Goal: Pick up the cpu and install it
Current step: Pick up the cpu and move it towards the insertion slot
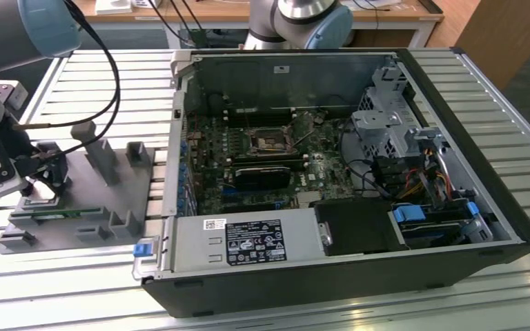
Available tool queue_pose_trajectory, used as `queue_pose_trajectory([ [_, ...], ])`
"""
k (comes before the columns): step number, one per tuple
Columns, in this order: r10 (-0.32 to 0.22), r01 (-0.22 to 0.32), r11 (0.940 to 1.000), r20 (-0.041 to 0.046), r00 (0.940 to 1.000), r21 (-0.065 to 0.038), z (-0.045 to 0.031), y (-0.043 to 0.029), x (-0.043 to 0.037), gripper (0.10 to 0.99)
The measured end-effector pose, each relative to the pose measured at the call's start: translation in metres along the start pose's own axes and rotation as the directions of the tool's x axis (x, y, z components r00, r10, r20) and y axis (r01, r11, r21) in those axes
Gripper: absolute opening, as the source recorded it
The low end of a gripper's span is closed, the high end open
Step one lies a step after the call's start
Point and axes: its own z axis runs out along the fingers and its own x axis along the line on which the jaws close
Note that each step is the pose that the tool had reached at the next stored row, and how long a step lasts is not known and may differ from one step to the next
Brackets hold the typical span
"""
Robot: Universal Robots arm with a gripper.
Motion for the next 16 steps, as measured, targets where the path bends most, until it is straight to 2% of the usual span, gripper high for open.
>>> queue_pose_trajectory([
  [8, 0.000, 0.000, 1.0000, 0.0001, 1.0000, 0.000, -0.0015, 0.0001, 0.0000, 0.553],
  [9, 0.000, 0.000, 1.0000, 0.0000, 1.0000, 0.000, -0.0017, 0.0001, 0.0000, 0.616],
  [16, 0.000, 0.000, 1.0000, 0.0001, 1.0000, 0.000, -0.0018, 0.0001, 0.0006, 0.616],
])
